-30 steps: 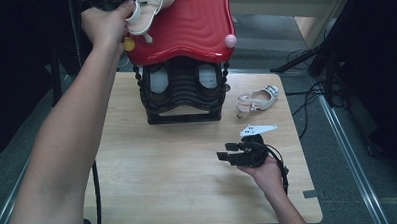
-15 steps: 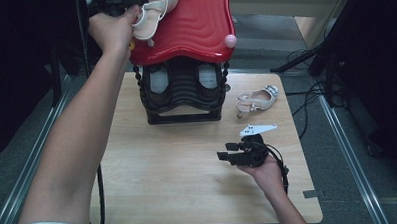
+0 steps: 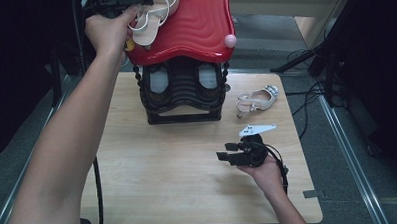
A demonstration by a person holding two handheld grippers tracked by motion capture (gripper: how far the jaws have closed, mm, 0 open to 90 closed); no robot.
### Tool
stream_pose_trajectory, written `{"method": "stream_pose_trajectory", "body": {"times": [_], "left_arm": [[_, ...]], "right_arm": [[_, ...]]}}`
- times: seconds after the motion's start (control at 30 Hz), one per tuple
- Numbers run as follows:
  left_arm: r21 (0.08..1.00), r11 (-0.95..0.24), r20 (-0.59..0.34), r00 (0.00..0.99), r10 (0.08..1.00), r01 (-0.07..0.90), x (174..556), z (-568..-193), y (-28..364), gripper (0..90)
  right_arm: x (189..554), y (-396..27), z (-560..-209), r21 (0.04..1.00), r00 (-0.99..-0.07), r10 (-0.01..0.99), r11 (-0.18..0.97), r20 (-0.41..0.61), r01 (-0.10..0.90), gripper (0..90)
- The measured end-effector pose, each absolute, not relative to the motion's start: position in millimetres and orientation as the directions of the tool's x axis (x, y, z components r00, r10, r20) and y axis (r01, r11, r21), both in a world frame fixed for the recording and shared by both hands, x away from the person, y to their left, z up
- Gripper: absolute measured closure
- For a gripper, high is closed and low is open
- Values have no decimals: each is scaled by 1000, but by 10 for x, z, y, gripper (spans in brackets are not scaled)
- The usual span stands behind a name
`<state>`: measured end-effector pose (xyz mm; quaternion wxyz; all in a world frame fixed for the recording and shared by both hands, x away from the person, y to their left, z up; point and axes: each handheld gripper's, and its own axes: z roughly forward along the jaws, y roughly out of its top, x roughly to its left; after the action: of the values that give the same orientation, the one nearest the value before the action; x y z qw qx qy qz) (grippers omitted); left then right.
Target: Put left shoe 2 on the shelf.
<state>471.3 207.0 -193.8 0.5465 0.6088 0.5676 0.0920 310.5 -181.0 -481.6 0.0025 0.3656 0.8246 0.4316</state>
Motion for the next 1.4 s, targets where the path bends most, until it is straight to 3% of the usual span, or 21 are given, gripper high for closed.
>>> {"method": "stream_pose_trajectory", "body": {"times": [0.3,0.83,1.4], "left_arm": [[775,188,-484,376,791,603,4606,-1874,2095,475],[787,186,-454,349,820,588,4487,-1823,2438,487],[785,168,-429,327,842,597,4420,-2240,2826,465]], "right_arm": [[3115,-1797,-4827,710,-730,606,361,315,605,463],[3120,-1845,-4812,715,-723,613,345,318,607,463],[3113,-1848,-4805,721,-724,614,342,315,603,463]]}}
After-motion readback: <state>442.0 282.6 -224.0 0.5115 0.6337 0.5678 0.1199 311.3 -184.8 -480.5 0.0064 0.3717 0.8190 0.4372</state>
